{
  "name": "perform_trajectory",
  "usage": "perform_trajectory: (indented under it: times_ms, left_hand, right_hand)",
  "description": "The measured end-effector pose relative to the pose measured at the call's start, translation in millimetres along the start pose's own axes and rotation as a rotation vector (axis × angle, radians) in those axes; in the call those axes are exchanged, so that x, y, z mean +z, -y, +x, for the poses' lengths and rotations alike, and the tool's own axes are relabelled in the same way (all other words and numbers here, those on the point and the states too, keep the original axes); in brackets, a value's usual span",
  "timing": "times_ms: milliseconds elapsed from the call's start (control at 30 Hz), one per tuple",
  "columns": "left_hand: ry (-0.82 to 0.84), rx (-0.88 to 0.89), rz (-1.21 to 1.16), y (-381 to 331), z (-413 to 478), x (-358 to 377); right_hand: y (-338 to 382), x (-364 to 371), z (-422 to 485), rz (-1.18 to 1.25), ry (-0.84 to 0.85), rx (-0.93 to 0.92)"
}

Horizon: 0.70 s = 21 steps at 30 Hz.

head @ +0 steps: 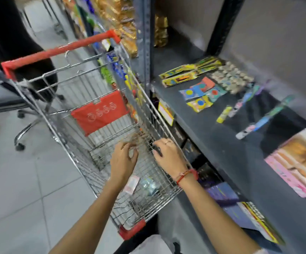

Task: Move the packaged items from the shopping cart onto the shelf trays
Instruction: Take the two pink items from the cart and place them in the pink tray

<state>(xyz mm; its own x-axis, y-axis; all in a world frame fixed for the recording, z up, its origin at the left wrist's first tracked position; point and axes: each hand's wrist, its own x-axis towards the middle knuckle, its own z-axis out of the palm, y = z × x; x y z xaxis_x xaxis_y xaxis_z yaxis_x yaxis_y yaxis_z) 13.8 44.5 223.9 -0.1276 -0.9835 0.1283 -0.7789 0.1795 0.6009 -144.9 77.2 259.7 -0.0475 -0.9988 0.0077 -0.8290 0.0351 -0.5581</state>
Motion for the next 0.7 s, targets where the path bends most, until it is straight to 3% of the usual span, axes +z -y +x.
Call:
perform_trajectory:
  times_ms: [133, 333, 600, 667, 700]
  left_hand:
    - [0.12, -0.298, -0.008, 50, -15, 23]
    - [0.218, -0.644, -0.053, 98, -7, 66]
    - [0.511, -0.608, 0.232, 147, 0, 113]
    - [0.536, -0.605, 0.29, 159, 4, 121]
    - [0.552, -0.58, 0.325, 163, 5, 124]
  right_hand:
    - [-1, 71, 14, 0.016, 0.265, 0.09]
    - [-16, 153, 9, -0.066, 0.512, 0.237]
    - [-38, 204, 21, -0.204, 0.721, 0.273]
    - [-42, 204, 21, -0.294, 0.834, 0.206]
    - [-34, 200, 24, -0.322, 0.884, 0.086]
